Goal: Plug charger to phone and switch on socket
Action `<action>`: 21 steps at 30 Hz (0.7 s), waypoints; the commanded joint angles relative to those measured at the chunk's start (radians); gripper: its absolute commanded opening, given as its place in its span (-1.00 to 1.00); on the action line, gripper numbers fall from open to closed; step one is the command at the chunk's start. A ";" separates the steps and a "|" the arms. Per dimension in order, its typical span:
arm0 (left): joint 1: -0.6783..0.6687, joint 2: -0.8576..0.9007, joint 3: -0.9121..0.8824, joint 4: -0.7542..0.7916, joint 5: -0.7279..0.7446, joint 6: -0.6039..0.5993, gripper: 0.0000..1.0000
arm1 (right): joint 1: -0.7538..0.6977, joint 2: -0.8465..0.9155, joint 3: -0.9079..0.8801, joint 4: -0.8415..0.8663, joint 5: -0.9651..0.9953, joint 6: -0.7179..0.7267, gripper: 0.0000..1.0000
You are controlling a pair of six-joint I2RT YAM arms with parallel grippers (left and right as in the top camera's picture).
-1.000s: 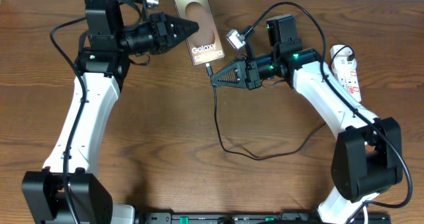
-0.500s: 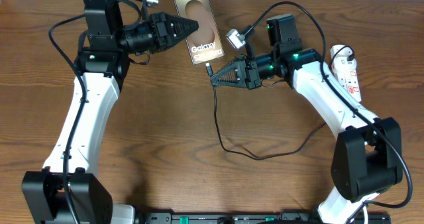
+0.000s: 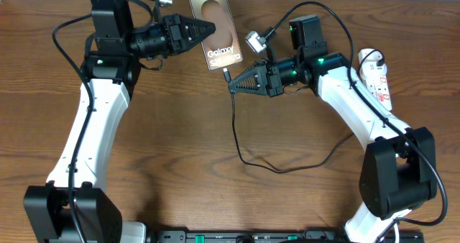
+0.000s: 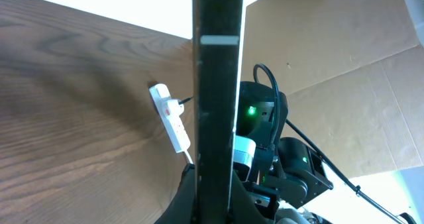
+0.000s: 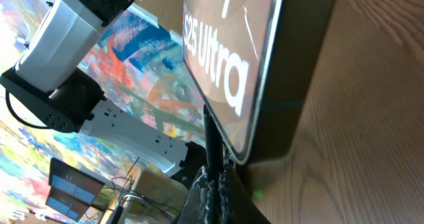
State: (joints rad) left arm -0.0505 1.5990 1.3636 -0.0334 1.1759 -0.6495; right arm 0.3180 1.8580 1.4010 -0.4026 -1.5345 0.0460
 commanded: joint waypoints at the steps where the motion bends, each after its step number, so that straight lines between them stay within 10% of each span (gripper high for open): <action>1: 0.002 -0.011 0.014 0.012 0.050 0.025 -0.86 | -0.005 -0.008 0.000 0.002 -0.027 0.009 -0.98; 21: 0.002 -0.011 0.014 0.013 0.024 0.040 -0.86 | -0.015 -0.008 0.000 0.002 -0.028 0.010 -0.98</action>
State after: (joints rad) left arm -0.0494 1.5990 1.3636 -0.0326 1.1858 -0.6304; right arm 0.3050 1.8580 1.4010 -0.4023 -1.5345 0.0460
